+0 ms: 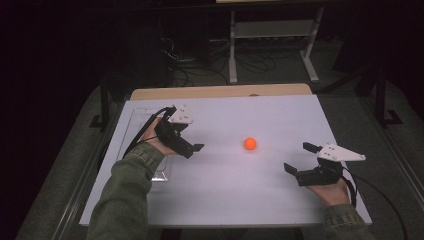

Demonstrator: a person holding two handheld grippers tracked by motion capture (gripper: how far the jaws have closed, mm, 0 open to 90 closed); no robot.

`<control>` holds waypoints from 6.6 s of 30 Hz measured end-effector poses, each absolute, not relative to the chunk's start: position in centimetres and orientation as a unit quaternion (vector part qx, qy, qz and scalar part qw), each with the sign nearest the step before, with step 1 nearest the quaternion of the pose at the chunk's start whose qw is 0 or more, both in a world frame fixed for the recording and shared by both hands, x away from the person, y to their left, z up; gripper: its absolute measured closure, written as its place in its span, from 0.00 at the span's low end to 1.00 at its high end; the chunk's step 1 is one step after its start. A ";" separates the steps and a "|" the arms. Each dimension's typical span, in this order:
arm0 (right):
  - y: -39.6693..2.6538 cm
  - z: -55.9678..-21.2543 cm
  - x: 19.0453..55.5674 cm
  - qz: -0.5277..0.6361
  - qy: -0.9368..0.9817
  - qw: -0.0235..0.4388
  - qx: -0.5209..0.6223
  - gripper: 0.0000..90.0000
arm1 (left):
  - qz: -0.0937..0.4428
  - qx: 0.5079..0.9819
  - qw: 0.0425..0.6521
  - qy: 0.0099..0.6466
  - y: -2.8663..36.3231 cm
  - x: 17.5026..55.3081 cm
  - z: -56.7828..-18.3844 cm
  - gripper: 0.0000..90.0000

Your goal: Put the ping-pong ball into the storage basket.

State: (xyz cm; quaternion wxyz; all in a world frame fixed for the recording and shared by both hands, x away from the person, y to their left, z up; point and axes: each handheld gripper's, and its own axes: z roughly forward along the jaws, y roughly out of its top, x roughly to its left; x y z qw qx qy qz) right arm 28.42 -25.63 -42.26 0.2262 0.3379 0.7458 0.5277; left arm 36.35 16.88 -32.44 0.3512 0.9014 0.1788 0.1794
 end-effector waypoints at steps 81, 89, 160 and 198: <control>-25.5 -42.2 28.1 0.531 0.747 0.219 0.333 0.00 | 0.137 0.946 0.284 0.080 6.0 40.8 -33.8 0.00; -25.6 -42.1 28.1 0.535 0.744 0.219 0.334 0.00 | 0.133 0.947 0.280 0.081 6.0 41.4 -34.3 0.00; -25.6 -42.1 27.7 0.537 0.745 0.215 0.332 0.00 | 0.080 0.959 0.266 0.048 0.3 43.9 -40.1 0.00; -25.6 -42.2 27.6 0.533 0.749 0.213 0.331 0.00 | 0.078 0.967 0.240 0.030 -1.2 44.4 -41.6 0.31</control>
